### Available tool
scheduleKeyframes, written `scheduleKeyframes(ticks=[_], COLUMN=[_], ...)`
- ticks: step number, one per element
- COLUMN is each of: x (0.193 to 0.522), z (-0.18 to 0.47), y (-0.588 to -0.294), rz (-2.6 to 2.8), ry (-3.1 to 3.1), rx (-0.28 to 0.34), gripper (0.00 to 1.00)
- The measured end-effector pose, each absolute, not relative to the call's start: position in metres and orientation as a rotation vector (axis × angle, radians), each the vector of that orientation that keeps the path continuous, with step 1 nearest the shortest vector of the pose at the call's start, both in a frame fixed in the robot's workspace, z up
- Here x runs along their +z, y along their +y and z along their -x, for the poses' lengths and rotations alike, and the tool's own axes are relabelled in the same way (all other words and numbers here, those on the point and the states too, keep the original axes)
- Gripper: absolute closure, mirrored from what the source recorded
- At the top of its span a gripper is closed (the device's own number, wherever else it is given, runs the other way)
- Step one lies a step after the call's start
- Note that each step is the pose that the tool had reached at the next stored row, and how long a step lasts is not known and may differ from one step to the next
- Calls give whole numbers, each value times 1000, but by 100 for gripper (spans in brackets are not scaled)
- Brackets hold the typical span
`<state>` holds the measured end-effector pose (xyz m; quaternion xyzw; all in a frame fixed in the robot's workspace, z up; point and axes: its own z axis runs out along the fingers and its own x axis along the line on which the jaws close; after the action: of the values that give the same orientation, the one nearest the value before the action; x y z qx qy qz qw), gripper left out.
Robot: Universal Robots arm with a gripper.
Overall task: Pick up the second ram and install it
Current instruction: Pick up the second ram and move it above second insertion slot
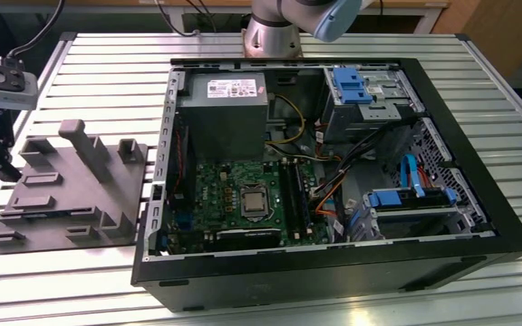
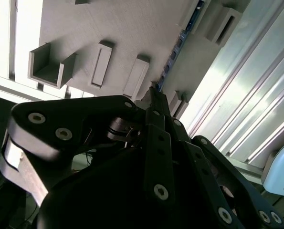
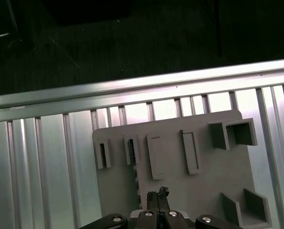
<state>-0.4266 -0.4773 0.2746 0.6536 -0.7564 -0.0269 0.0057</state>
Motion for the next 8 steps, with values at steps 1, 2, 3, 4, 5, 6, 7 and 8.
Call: scheduleKeyframes(ticks=[1, 2, 3, 4, 5, 6, 7, 8], x=[274, 273, 272, 271, 271, 270, 269, 268], z=[427, 427, 427, 427, 427, 427, 427, 427], y=[-477, -478, -478, -478, -478, -478, -478, -478], rz=[-2050, -2053, -2057, -2061, -2064, -2067, -2071, -2074], ry=[-2364, -2360, -2357, -2353, -2350, -2347, -2344, -2341], rx=[-84, -84, -85, -85, -85, -85, -85, -85], gripper=[89, 89, 89, 89, 89, 89, 89, 89])
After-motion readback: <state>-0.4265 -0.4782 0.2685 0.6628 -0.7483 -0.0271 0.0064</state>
